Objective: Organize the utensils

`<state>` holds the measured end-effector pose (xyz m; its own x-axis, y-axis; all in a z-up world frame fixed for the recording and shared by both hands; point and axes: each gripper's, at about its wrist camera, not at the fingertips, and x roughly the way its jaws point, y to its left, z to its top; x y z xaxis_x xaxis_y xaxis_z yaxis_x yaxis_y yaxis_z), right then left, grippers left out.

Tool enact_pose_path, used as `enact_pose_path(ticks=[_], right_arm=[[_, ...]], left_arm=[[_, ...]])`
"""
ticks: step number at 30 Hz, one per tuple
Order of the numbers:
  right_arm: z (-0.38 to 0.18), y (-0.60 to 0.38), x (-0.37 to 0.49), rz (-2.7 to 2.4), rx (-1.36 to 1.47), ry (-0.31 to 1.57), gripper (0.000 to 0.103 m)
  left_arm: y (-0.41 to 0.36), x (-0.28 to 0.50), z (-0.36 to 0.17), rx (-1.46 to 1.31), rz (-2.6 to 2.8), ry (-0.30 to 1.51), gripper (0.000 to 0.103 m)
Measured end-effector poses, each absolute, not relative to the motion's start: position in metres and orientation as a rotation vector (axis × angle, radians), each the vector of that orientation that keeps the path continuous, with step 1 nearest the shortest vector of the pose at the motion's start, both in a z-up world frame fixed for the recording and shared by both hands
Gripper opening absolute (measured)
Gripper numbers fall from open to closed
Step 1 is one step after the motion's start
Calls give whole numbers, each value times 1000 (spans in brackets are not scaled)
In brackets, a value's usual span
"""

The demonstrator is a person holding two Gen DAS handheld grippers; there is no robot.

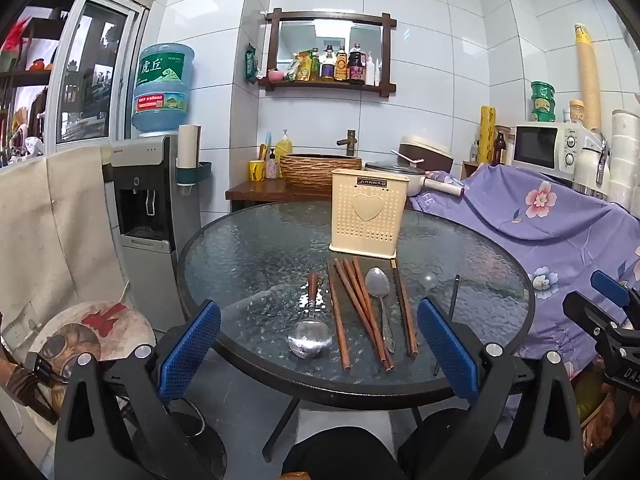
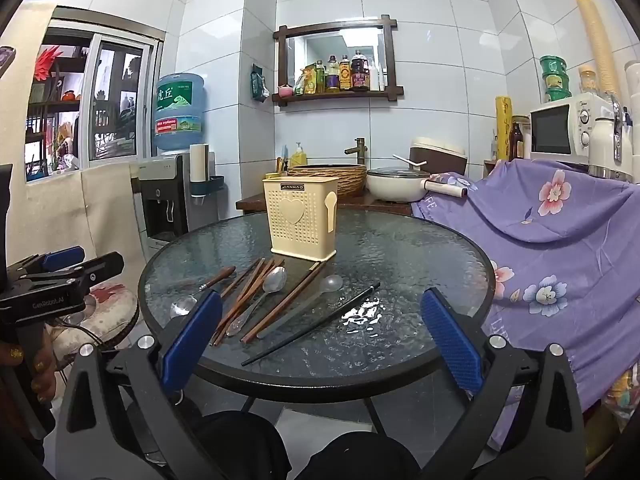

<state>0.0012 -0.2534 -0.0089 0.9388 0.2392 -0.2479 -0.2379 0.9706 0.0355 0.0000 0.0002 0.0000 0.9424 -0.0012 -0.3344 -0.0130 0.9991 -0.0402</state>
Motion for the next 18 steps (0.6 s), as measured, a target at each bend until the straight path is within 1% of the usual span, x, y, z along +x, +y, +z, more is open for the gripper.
enact_pose_path(ticks=[15, 18], right_arm=[[-10, -255, 3, 239, 3, 256, 98], [-9, -256, 2, 238, 3, 255, 98]], left_arm=[[-3, 2, 0, -40, 6, 344, 97], [1, 4, -7, -39, 4, 344, 97]])
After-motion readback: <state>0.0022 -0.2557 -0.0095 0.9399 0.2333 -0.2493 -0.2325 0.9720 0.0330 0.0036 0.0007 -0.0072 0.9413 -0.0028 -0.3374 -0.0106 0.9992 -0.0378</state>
